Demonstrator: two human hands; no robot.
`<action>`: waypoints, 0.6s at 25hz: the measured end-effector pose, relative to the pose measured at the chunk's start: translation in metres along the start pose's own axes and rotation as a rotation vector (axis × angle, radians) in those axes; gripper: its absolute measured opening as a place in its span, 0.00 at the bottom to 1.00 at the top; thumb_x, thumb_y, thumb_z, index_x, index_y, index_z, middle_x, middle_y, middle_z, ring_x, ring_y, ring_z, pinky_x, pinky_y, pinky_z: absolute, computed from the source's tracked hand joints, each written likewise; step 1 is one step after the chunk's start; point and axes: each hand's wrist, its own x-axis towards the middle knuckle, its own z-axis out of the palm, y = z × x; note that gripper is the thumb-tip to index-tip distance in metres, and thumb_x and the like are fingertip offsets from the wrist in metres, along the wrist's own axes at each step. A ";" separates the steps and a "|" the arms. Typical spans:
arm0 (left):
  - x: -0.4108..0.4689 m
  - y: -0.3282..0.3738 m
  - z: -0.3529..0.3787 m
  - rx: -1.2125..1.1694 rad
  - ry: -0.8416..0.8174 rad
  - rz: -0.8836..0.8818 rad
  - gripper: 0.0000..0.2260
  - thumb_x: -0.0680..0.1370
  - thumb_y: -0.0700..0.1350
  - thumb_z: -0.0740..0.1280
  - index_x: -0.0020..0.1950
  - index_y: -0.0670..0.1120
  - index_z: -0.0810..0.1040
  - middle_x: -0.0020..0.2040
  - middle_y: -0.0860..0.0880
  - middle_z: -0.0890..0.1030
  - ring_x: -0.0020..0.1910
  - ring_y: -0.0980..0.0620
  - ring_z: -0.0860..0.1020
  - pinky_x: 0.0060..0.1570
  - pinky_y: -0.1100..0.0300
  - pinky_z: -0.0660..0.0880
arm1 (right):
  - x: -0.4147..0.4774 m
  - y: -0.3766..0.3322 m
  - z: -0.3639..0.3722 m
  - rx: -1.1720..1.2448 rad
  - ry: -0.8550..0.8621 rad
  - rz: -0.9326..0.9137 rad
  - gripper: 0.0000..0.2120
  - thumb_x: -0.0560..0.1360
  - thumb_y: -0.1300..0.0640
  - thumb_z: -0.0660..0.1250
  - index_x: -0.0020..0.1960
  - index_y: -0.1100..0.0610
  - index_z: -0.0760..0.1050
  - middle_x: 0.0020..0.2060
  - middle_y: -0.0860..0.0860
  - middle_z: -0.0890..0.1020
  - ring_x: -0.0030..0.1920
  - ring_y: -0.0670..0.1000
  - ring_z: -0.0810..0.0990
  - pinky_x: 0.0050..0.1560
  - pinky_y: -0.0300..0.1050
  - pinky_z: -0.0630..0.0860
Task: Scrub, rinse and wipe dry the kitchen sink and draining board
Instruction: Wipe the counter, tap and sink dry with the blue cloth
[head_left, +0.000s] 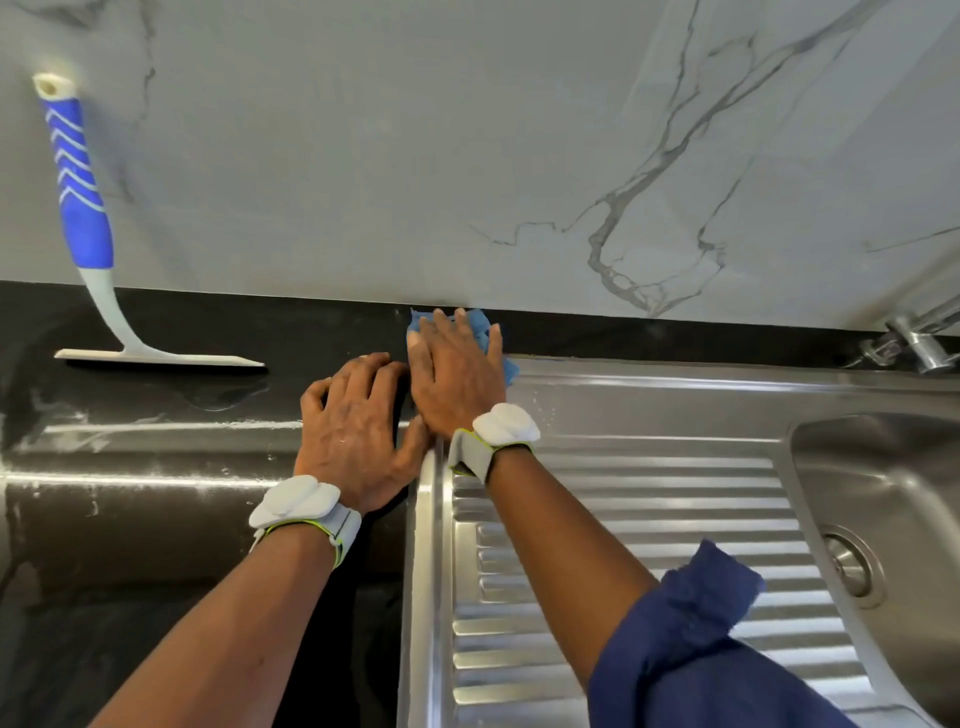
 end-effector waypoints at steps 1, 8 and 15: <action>0.001 -0.001 0.000 -0.002 0.002 0.000 0.23 0.79 0.61 0.58 0.69 0.52 0.73 0.72 0.49 0.73 0.73 0.48 0.69 0.67 0.46 0.63 | 0.003 0.009 0.002 -0.120 0.010 -0.076 0.29 0.82 0.44 0.44 0.74 0.55 0.71 0.74 0.52 0.71 0.78 0.54 0.61 0.78 0.61 0.44; -0.001 0.005 -0.001 0.019 0.049 -0.031 0.24 0.82 0.62 0.53 0.69 0.50 0.75 0.71 0.48 0.75 0.72 0.45 0.71 0.65 0.44 0.64 | 0.033 0.053 -0.007 -0.483 -0.179 -0.512 0.27 0.83 0.46 0.43 0.81 0.50 0.56 0.80 0.49 0.60 0.80 0.52 0.56 0.79 0.55 0.52; -0.005 0.008 -0.004 0.063 0.001 0.003 0.25 0.83 0.63 0.50 0.70 0.49 0.74 0.71 0.47 0.74 0.73 0.45 0.70 0.65 0.42 0.65 | 0.015 0.154 -0.066 -0.466 -0.168 -0.416 0.31 0.83 0.40 0.41 0.82 0.52 0.51 0.81 0.50 0.55 0.80 0.51 0.54 0.79 0.55 0.51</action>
